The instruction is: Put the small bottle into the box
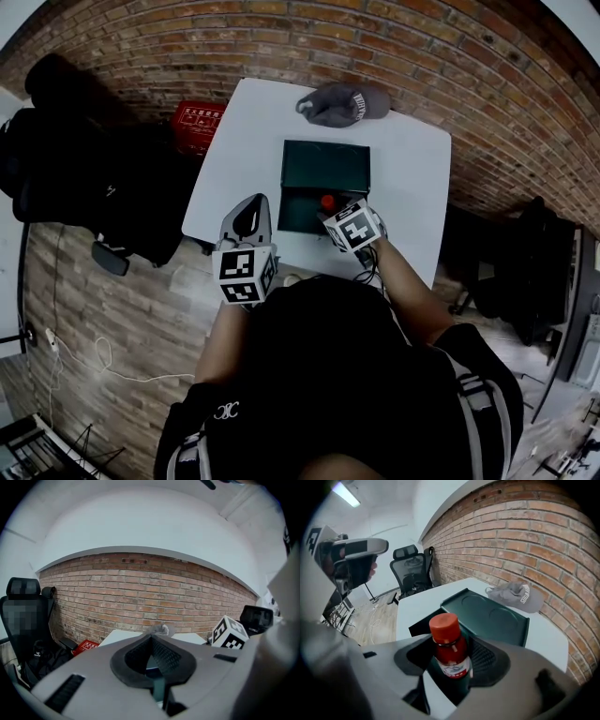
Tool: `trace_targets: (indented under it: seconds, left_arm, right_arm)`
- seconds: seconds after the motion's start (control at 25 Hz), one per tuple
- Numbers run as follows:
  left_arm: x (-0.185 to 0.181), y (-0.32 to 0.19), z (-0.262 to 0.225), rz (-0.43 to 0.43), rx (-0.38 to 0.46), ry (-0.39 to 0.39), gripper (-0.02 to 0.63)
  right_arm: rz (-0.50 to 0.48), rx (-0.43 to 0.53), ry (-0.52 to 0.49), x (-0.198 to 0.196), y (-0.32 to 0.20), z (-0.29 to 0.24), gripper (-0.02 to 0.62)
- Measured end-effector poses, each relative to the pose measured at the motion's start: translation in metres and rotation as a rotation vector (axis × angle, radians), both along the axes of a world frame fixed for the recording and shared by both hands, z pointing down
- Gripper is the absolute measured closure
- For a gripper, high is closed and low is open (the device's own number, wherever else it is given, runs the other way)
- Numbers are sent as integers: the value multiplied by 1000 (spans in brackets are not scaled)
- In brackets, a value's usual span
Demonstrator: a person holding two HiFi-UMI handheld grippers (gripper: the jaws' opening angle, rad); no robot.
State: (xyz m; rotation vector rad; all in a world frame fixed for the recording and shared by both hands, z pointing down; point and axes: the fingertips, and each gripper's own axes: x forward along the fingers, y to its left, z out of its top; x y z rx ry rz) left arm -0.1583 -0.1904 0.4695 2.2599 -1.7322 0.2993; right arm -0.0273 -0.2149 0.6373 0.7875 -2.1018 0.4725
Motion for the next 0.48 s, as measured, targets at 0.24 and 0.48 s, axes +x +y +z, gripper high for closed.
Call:
trace_targets:
  seconds: [0.24, 0.48]
  left_arm:
    - [-6, 8, 3, -12, -5, -12, 592]
    - [-17, 11, 4, -34, -9, -14, 592]
  right_arm:
    - [-32, -32, 51, -10, 10, 22, 373]
    - [-55, -45, 99, -17, 8, 35, 373]
